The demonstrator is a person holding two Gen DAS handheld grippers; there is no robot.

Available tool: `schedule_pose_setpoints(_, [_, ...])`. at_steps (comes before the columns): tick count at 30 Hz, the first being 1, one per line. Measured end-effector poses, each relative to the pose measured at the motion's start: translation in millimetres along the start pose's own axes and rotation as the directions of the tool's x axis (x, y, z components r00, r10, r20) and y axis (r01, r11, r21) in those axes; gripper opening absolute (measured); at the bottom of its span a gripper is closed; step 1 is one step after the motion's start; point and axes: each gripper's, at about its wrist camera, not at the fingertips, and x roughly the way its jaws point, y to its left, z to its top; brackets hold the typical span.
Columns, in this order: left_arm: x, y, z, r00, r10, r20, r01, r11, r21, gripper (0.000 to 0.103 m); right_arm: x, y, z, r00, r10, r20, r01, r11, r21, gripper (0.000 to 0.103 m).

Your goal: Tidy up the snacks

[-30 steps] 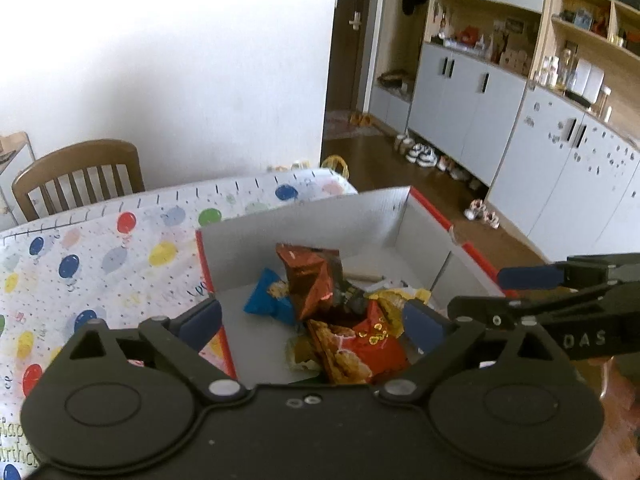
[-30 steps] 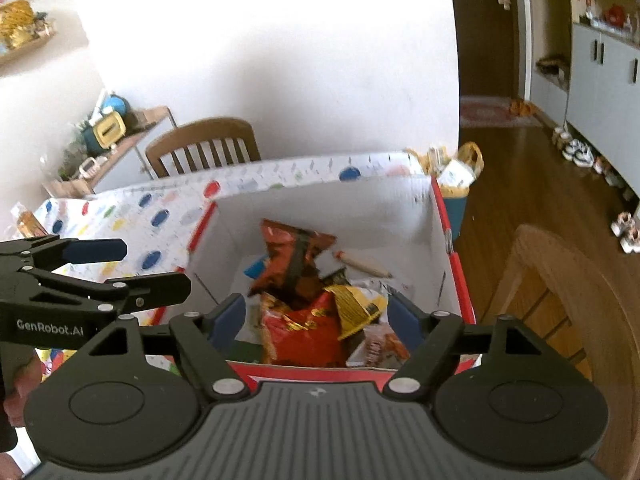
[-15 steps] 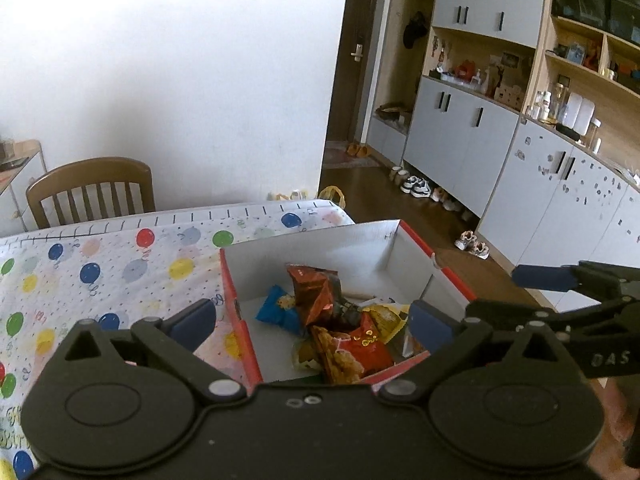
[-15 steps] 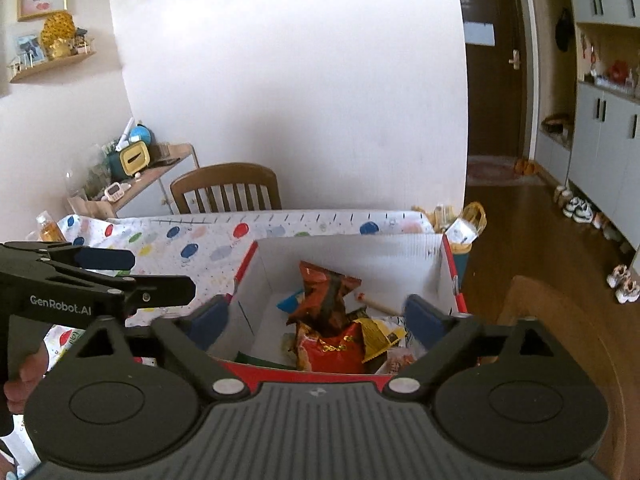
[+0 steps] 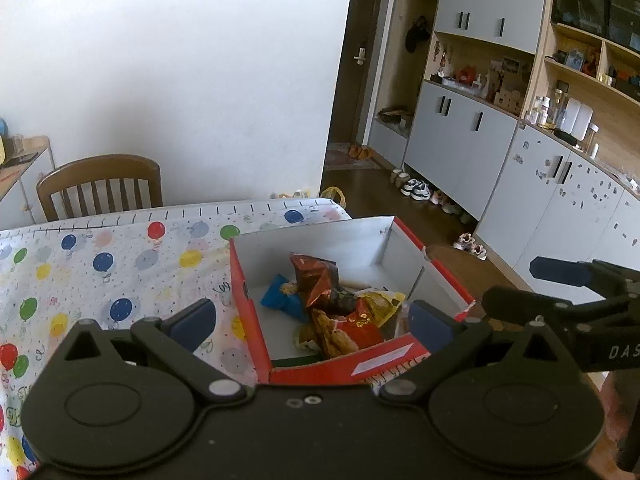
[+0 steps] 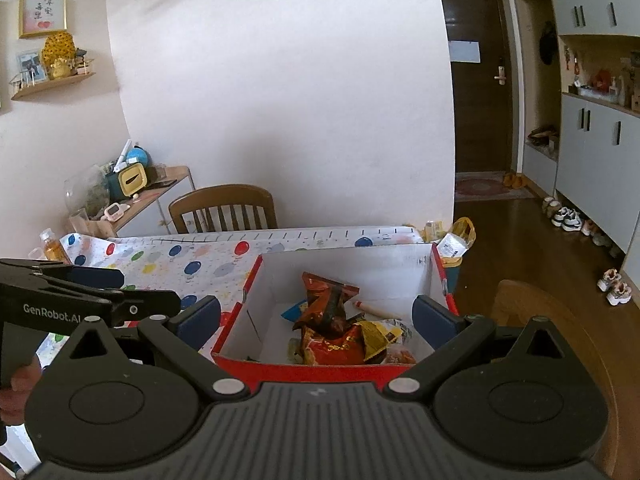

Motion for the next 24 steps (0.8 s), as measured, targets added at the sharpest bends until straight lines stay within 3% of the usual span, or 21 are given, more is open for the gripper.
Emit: schedule_pose_setpoints(24, [-12,-2,1,1.000,0.008,0.009,-0.008,1.000,-0.007,0.102,-8,7,-1,1.000,0.004,0.013,-0.004,1.000,0.006,0.103])
